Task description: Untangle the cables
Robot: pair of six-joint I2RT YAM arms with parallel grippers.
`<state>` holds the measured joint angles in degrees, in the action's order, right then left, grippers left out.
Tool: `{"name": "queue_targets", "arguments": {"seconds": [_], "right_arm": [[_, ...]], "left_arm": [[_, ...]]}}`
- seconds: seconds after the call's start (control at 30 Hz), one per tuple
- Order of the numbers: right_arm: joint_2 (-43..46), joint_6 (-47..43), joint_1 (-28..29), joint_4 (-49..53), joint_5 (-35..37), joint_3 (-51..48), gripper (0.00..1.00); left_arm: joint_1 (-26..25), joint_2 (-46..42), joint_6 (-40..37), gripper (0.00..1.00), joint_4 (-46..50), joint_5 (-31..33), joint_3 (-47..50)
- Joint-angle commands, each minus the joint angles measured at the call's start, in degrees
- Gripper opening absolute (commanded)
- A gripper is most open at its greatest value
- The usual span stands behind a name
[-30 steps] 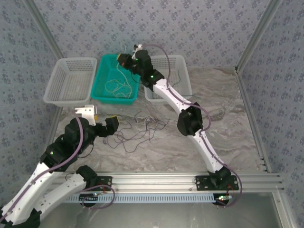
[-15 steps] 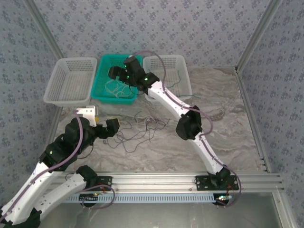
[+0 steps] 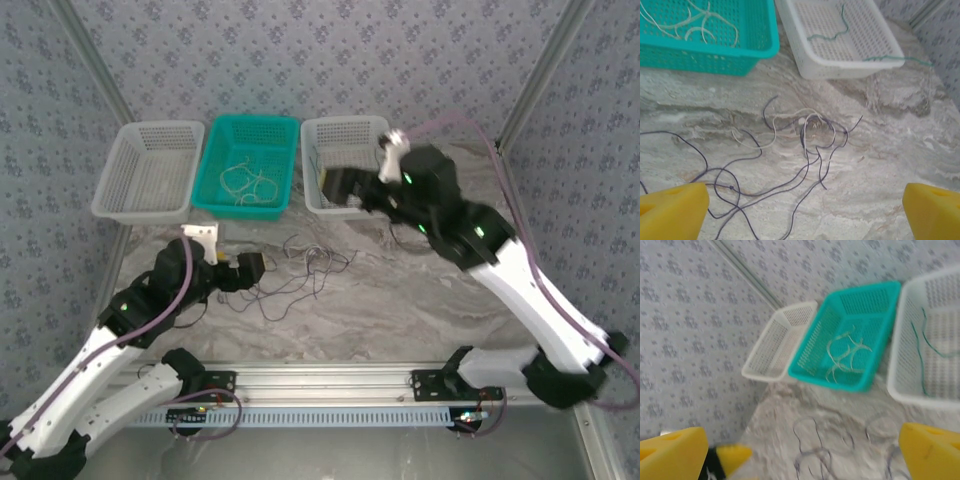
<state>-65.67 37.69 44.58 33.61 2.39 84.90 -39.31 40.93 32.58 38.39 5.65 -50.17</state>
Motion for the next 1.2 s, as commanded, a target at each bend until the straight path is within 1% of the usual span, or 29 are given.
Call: {"name": "queue_targets", "arguments": {"seconds": [0.0, 0.07, 0.1, 0.2, 0.3, 0.37, 0.43, 0.53, 0.63, 0.73, 0.8, 0.87, 0.97, 1.1, 1.17], "right_arm": [[6.58, 5.48, 0.6, -0.11, 0.74, -11.93, 0.98], [10.87, 8.83, 1.47, 0.58, 1.13, -17.81, 0.98], [12.38, 10.37, 2.2, 2.56, 1.28, -20.75, 0.97], [14.33, 14.19, 4.69, 4.47, 1.72, -26.09, 0.97], [14.28, 16.62, 6.54, 6.13, 4.28, -28.91, 0.97], [14.01, 18.2, 6.75, 7.05, 6.57, -29.92, 0.98], [14.15, 19.91, 6.75, 7.82, 9.47, -30.73, 0.99], [14.6, 22.31, 6.51, 8.19, 12.32, -31.79, 1.0], [14.59, 23.11, 6.09, 7.28, 12.65, -31.95, 1.0], [14.01, 22.97, 5.97, 6.39, 12.08, -31.99, 1.0], [13.52, 23.04, 5.99, 6.22, 12.37, -31.99, 1.0], [12.97, 23.09, 5.81, 5.84, 12.64, -31.99, 1.0], [12.28, 22.5, 5.5, 5.3, 12.51, -31.66, 1.0], [11.38, 19.08, 4.52, 4.11, 13.4, -31.22, 1.0], [10.71, 16.92, 4.29, 2.18, 14.1, -32.12, 1.0]], "left_arm": [[0.42, 5.28, 1.22, 0.97, -4.03, -4.81, 0.53], [0.33, 10.04, 1.27, 0.94, -6.66, -6.75, 0.62], [0.37, 12.95, 1.19, 0.9, -8.17, -7.34, 0.54], [0.34, 21.24, 1.17, 0.84, -12.21, -8.26, -0.54], [0.35, 29.68, 1.48, 0.72, -15.19, -8.78, -2.95], [0.36, 35.0, 1.48, 0.63, -17.23, -9.52, -4.59], [0.36, 40.42, 1.27, 0.57, -19.9, -10.7, -5.78], [0.29, 47.43, 1.11, 0.54, -21.71, -10.83, -8.01], [0.41, 52.72, 1.71, 0.51, -22.93, -10.5, -10.07], [0.37, 56.48, 2.48, 0.47, -25.68, -10.51, -11.0], [0.5, 58.92, 2.59, 0.41, -26.19, -9.75, -11.92], [0.53, 61.34, 2.49, 0.3, -26.2, -9.3, -12.94], [0.53, 62.52, 3.03, 0.0, -27.22, -9.88, -13.02], [0.55, 59.78, 2.38, 0.0, -26.57, -11.05, -13.37], [0.48, 57.18, 1.11, 0.0, -25.14, -13.88, -14.94]]}}
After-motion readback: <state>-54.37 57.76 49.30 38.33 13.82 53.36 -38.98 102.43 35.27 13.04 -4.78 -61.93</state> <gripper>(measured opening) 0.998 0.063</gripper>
